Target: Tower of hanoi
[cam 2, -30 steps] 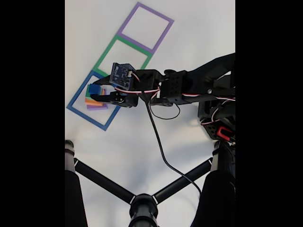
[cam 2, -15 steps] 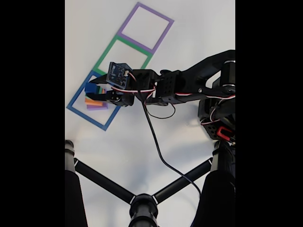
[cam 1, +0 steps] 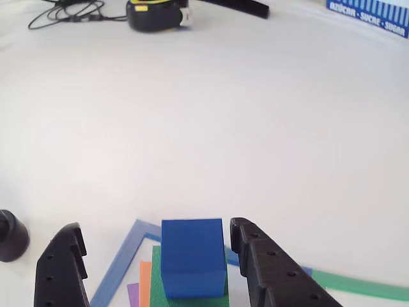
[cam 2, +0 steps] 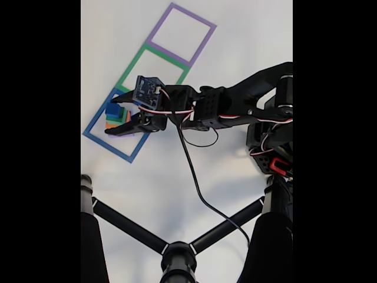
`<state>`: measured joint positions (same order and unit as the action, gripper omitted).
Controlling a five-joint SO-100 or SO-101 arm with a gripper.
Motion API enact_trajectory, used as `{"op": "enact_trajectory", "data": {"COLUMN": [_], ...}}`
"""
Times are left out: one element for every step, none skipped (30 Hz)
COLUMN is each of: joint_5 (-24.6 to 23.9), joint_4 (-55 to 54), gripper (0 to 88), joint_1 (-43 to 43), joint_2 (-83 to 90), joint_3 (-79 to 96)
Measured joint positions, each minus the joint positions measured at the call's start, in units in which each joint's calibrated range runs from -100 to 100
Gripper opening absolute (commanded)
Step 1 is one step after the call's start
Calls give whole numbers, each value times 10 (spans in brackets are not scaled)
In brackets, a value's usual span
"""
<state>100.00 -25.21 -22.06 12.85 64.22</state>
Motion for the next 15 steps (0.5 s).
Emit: {"op": "enact_trajectory", "data": {"joint_5": [0, 0, 0, 0, 0, 0, 0, 0, 0, 0, 0, 0, 0, 0, 0], "joint_4": [6, 15, 28, 48, 73, 104, 137, 175, 214, 255, 298, 338, 380, 419, 458], "gripper": [266, 263, 257, 245, 216, 184, 138, 98, 63, 32, 7, 1, 0, 0, 0], "joint_1": [0, 0, 0, 0, 0, 0, 0, 1, 2, 5, 8, 12, 14, 18, 22], "joint_2": [11, 23, 38, 55, 73, 90, 108, 128, 144, 160, 175, 187, 199, 209, 219], "joint_3": [0, 0, 0, 0, -5, -16, -28, -42, -59, -77, -96, -115, -134, -154, -175]}}
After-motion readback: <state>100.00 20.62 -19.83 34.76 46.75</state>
